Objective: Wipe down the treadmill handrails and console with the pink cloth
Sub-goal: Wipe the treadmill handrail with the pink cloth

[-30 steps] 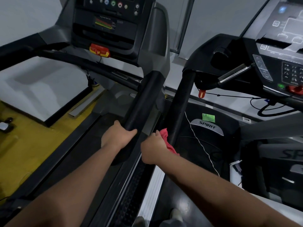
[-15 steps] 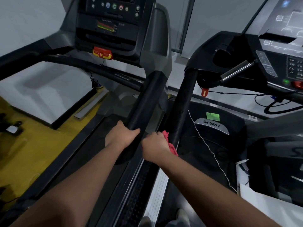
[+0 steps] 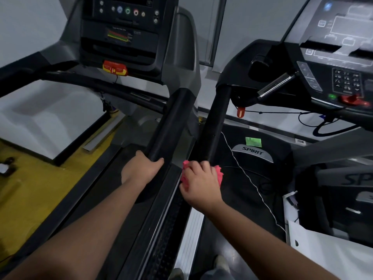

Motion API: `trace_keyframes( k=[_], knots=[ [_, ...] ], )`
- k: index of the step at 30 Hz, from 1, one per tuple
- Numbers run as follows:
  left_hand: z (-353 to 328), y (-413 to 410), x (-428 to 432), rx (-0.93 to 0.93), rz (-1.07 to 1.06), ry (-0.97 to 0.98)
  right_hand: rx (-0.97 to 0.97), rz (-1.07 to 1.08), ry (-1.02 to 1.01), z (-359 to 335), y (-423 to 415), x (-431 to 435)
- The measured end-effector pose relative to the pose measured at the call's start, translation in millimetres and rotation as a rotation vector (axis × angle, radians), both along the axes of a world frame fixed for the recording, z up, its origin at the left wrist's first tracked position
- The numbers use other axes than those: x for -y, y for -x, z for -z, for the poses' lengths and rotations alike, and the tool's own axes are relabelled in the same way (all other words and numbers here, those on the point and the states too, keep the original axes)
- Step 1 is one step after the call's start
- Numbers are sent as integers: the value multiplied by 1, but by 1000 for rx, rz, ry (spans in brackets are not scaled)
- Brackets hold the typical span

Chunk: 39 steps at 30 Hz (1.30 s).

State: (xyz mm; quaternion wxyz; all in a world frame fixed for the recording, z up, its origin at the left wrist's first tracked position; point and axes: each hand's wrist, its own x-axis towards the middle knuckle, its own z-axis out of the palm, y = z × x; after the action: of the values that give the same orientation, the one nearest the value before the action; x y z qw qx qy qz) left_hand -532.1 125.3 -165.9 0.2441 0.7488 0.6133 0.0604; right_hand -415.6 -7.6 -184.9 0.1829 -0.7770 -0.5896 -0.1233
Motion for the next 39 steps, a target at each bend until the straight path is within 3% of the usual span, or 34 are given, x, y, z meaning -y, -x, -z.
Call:
trace_keyframes(
  k=[7,11,13,18,26,31,33,36,39],
  knots=[
    [-1,0,1,-21,-5,1,268,-276,150,5,8,-16],
    [0,1,1,-9,-4,-3,170,-426,-5,12,-5,-1],
    [0,2,1,7,-1,2,7,-414,-107,19,-13,9],
    [1,3,3,9,2,-1,-469,-112,-271,37,-19,31],
    [0,0,3,-8,-16,-13,-1397,303,-462,27,-2,26],
    [1,2,2,6,-24,10,-2064,477,-381,32,-11,11],
    [1,1,3,3,-25,-1,-2272,484,-247,32,-16,7],
    [-1,0,5,-19,-24,-19,-2336,422,-106,40,-21,8],
    [0,-1,4,-34,-23,-30,-2187,467,-24,43,-17,11]
  ],
)
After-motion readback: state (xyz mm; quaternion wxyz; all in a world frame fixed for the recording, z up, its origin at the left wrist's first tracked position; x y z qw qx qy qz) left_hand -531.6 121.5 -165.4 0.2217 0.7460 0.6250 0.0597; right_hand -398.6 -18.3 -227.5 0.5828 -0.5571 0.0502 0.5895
